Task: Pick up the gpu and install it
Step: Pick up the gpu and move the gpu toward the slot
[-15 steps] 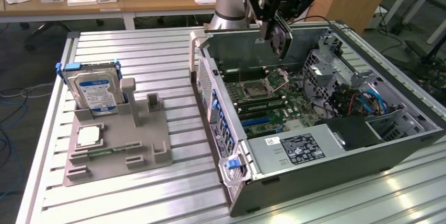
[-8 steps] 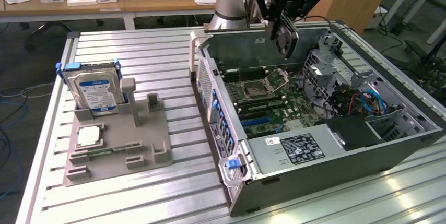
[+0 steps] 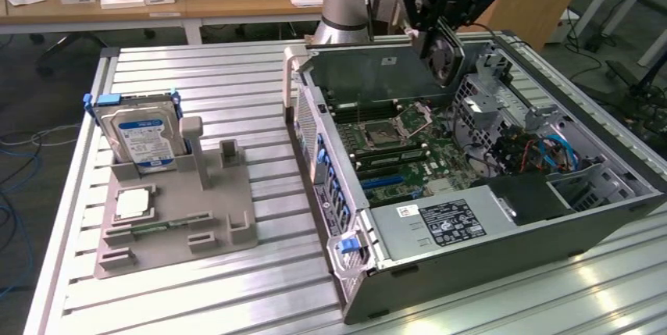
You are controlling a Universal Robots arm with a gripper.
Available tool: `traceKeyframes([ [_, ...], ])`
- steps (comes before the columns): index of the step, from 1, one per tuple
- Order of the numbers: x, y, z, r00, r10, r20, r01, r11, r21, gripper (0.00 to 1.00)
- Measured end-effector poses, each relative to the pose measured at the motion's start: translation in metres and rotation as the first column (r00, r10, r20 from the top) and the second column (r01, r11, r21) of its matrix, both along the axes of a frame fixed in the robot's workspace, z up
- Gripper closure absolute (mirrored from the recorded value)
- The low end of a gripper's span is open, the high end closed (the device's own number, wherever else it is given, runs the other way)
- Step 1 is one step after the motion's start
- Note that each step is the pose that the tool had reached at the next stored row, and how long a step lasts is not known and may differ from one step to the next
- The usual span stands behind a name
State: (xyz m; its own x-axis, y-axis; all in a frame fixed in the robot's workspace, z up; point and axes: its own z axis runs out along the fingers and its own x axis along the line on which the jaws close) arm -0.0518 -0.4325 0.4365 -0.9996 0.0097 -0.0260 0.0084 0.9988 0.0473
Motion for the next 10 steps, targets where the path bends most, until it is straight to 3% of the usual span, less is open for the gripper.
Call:
traceKeyframes([
  [10,0.034,0.0000,-0.0008,1.0000,0.009,-0.0013,-0.009,1.0000,0.0001,0.72],
])
